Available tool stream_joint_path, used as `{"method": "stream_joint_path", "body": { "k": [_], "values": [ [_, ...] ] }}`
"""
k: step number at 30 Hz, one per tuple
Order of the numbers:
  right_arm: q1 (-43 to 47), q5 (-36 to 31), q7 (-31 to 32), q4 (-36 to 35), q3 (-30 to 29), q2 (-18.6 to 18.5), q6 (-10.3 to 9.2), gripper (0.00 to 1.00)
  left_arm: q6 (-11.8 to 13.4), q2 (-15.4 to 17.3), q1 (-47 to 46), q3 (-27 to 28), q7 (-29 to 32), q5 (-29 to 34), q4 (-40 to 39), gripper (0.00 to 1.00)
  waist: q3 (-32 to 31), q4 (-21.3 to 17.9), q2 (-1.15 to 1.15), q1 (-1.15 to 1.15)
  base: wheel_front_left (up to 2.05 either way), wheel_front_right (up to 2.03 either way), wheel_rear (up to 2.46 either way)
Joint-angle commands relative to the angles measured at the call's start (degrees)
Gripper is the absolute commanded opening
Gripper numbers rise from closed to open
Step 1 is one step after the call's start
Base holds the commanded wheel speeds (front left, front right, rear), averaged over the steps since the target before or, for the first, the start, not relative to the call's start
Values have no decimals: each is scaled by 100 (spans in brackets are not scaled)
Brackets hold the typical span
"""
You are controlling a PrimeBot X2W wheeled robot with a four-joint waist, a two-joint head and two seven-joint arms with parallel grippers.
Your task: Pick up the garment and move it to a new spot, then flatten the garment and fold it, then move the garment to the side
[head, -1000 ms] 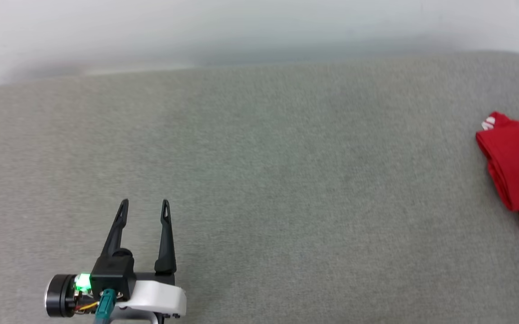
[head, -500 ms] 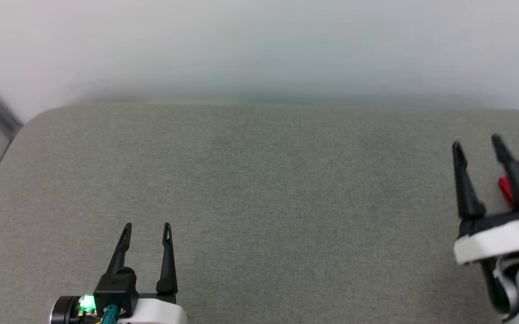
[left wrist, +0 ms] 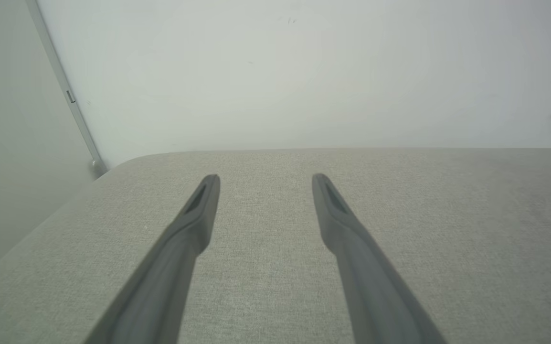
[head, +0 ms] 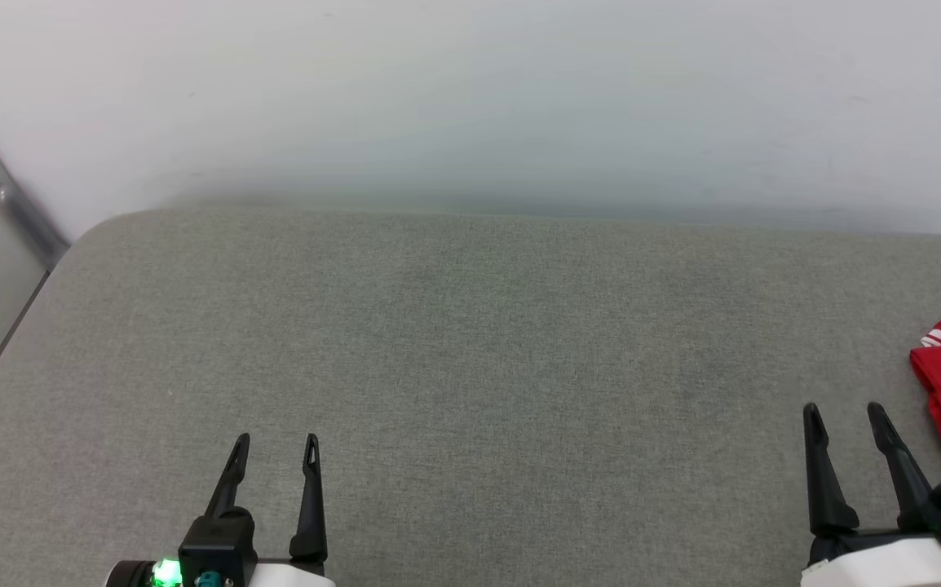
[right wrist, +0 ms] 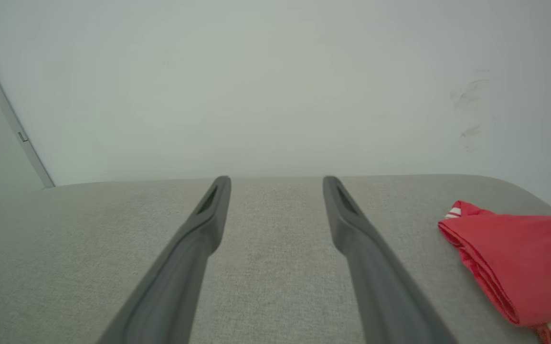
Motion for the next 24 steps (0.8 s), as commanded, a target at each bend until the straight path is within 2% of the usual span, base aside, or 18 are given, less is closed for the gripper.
{"method": "stream_joint_path", "body": {
  "k": [1, 18, 19, 24],
  "values": [
    [118, -28, -9, -65, -49, 55, -2, 100, -35, 3, 57, 0, -13, -29, 10, 100, -13, -8, 0, 1, 0, 0, 0],
    [618, -40, -10, -355, -221, 220, -2, 100, -242, -32, 180, 104, -13, -96, 86, 100, -69, -74, 0, 1, 0, 0, 0],
    [558, -16, 0, -327, -220, 191, 0, 0, -227, -30, 152, 87, 0, -95, 78, 0, -69, -75, 0, 1, 0, 0, 0],
    [527, 161, 56, -115, -220, 199, 1, 0, -247, -37, 180, 81, 34, -274, 261, 0, -66, -82, 0, 1, 0, 0, 0]
  ]
}}
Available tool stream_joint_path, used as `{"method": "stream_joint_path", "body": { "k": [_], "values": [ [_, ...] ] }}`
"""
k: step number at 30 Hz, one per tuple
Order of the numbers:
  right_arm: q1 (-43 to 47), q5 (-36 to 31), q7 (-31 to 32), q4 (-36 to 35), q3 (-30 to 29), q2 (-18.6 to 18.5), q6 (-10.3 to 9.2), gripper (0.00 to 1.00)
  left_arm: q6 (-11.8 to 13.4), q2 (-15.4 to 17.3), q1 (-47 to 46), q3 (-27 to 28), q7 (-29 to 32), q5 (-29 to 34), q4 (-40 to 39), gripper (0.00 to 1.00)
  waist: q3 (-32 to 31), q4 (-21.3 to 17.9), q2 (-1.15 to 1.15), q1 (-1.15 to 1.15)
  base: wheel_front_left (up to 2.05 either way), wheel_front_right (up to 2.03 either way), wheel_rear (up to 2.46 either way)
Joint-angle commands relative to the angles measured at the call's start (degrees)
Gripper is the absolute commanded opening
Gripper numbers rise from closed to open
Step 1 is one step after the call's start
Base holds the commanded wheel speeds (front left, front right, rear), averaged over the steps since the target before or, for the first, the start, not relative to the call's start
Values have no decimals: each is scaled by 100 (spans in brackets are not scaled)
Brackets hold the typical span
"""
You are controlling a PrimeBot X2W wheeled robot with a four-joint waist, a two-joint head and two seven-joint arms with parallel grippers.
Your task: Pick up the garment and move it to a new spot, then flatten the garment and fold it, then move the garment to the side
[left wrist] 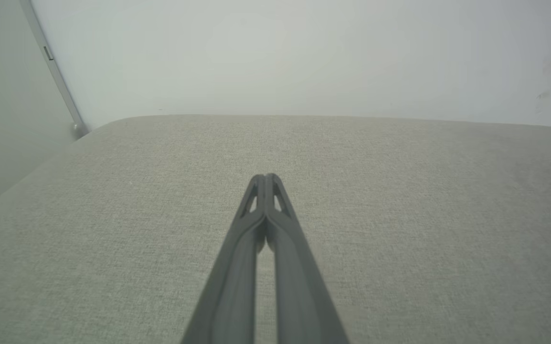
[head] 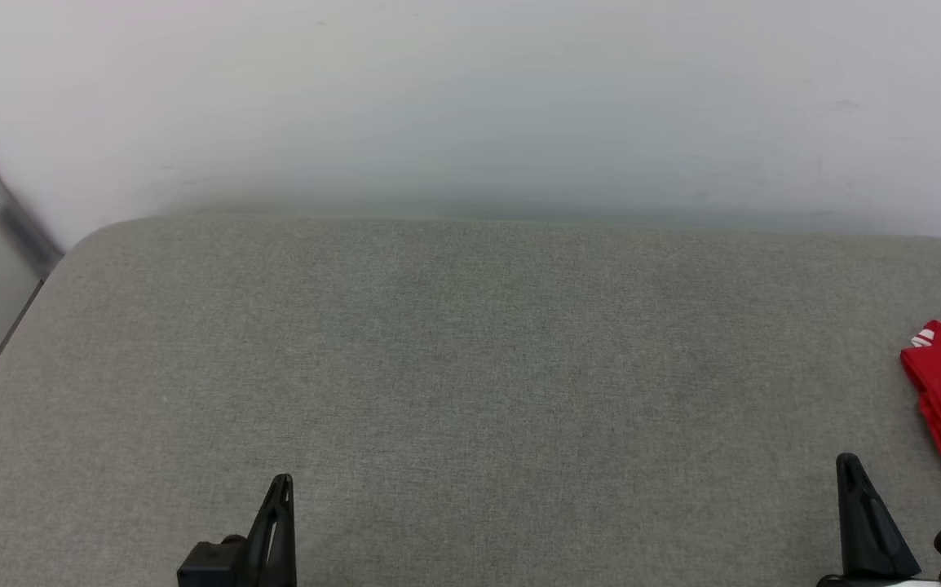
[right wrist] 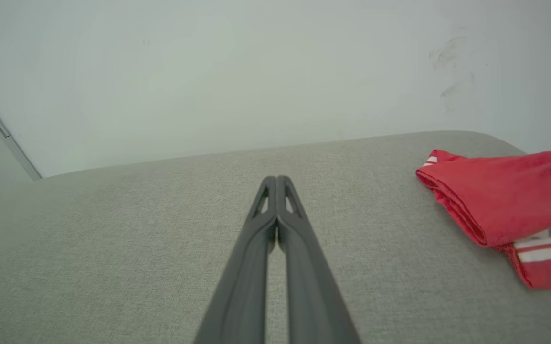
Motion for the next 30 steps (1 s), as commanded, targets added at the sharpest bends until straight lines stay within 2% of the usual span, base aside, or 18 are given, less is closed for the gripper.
{"method": "stream_joint_path", "body": {
  "k": [1, 15, 30],
  "values": [
    [-69, 233, 52, -26, -11, -2, 0, 0, -32, 2, -74, 24, 36, -272, -61, 0, 3, -6, 0, 0, 0, 0, 0],
    [-344, 1712, 439, 147, -5, 0, 0, 0, -209, 38, -343, 188, 400, -1935, 108, 0, 29, -58, 0, 0, 0, 0, 0],
    [-600, 3046, 788, 315, 2, 2, -1, 0, -372, 57, -572, 342, 730, -3413, 235, 0, 56, -114, 0, 0, 0, 0, 0]
  ]
}}
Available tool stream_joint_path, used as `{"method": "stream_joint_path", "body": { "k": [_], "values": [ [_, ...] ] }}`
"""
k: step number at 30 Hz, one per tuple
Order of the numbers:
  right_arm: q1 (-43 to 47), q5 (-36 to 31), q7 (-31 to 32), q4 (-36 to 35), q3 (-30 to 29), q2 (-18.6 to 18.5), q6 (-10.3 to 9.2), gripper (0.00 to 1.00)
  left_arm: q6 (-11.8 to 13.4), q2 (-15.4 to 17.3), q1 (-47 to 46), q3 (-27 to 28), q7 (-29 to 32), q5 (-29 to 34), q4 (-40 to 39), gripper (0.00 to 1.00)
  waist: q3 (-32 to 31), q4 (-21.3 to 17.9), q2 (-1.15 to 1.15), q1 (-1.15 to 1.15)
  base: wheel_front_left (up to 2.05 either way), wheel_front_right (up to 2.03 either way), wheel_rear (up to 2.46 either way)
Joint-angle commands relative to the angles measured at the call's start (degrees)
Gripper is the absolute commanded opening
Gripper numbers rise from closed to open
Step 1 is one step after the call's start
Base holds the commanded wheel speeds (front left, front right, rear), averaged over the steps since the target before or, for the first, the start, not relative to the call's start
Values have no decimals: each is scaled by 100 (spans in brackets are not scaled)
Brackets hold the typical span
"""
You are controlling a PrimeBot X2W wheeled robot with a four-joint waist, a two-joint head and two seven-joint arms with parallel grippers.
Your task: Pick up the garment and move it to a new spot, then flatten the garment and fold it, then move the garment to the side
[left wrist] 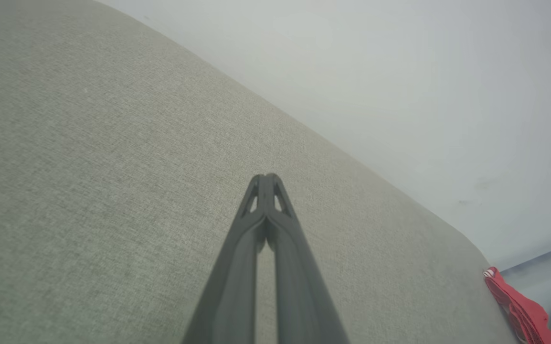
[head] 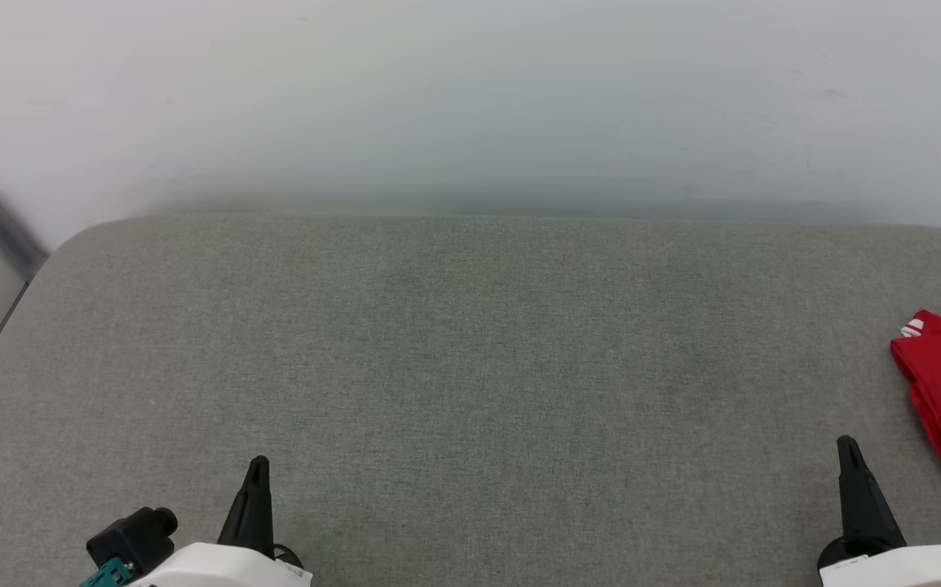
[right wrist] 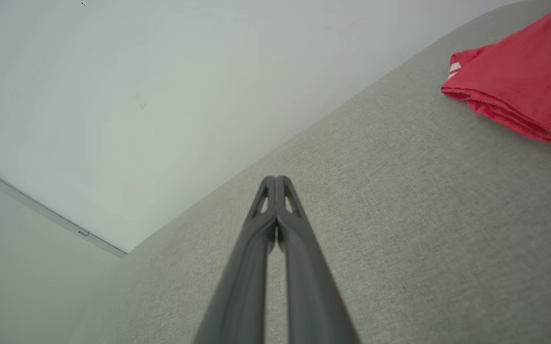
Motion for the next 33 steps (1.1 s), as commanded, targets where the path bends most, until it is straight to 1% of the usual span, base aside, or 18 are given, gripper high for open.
{"method": "stream_joint_path", "body": {
  "k": [1, 18, 33],
  "values": [
    [-185, 231, 44, -26, 0, -4, 0, 0, -50, 36, -167, 41, 47, -250, -44, 0, 3, -6, 0, -1, 0, 0, 0],
    [-424, 1489, 377, 134, 3, -2, 0, 0, -206, 41, -378, 201, 372, -1637, 73, 0, 35, -70, 0, -1, 0, 0, 0],
    [-590, 2380, 617, 250, 4, 0, 0, 0, -314, 40, -537, 321, 610, -2609, 159, 0, 60, -122, 0, -1, 0, 0, 0]
  ]
}}
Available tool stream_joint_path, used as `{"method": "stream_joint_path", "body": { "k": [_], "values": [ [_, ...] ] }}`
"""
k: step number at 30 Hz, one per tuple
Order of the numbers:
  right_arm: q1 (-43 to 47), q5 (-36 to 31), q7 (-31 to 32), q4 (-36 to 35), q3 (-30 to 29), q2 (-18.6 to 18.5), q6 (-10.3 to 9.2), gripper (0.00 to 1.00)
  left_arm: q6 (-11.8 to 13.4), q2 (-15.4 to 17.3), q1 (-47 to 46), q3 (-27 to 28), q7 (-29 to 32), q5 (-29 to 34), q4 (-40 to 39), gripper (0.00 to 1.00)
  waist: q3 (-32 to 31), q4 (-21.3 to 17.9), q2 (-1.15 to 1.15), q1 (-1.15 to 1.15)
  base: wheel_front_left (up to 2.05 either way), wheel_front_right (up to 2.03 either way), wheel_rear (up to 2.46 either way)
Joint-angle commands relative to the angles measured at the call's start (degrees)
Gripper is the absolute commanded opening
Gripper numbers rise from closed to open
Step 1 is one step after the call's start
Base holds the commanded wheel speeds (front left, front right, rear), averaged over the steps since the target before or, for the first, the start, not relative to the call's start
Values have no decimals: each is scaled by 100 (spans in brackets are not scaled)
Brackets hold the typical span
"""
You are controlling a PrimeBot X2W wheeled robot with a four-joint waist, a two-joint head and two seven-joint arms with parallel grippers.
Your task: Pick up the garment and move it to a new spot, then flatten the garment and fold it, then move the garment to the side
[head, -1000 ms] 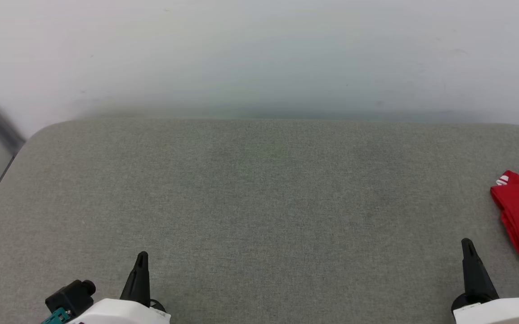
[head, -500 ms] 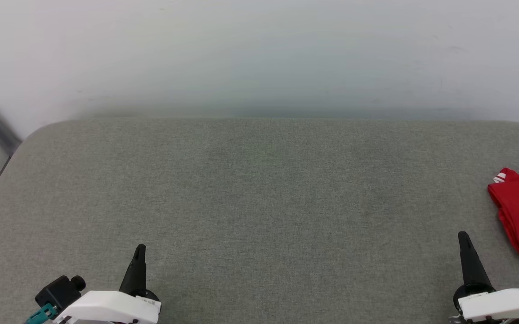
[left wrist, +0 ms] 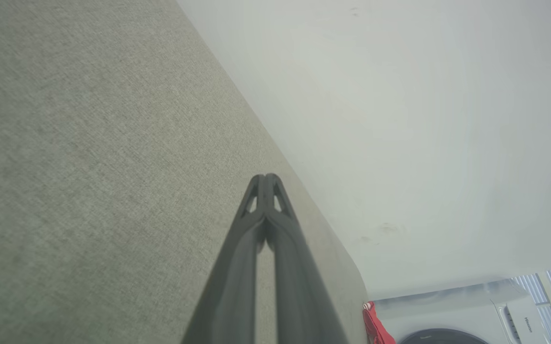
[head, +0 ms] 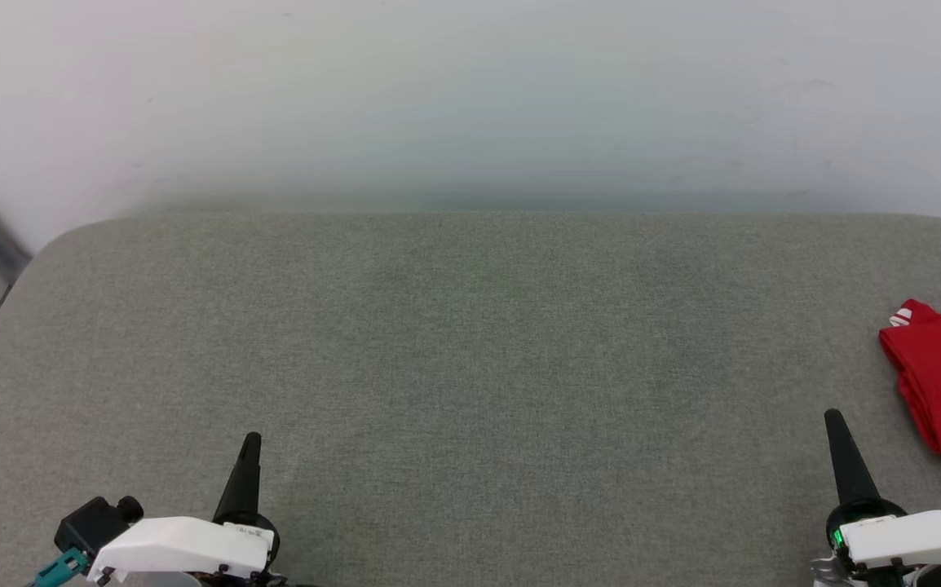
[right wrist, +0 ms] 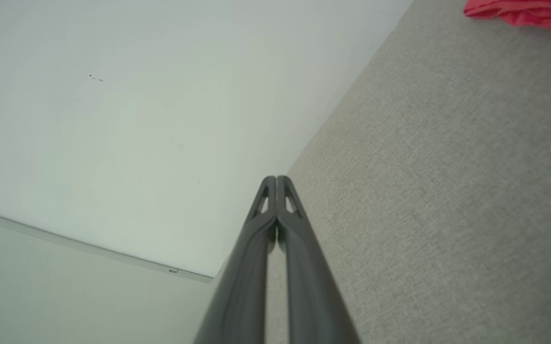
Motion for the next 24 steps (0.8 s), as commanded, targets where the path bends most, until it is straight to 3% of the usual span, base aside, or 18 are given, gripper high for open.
{"method": "stream_joint_path", "body": {
  "k": [1, 24],
  "values": [
    [-143, 147, 38, -27, 1, -1, 0, 0, -42, 26, -155, 28, 31, -144, -31, 0, 2, -4, 0, -1, 0, 0, 0],
    [-376, 1374, 367, 138, 5, 2, 0, 0, -186, 15, -361, 206, 372, -1479, 94, 0, 44, -90, 0, -1, 0, 0, 0]
  ]
}}
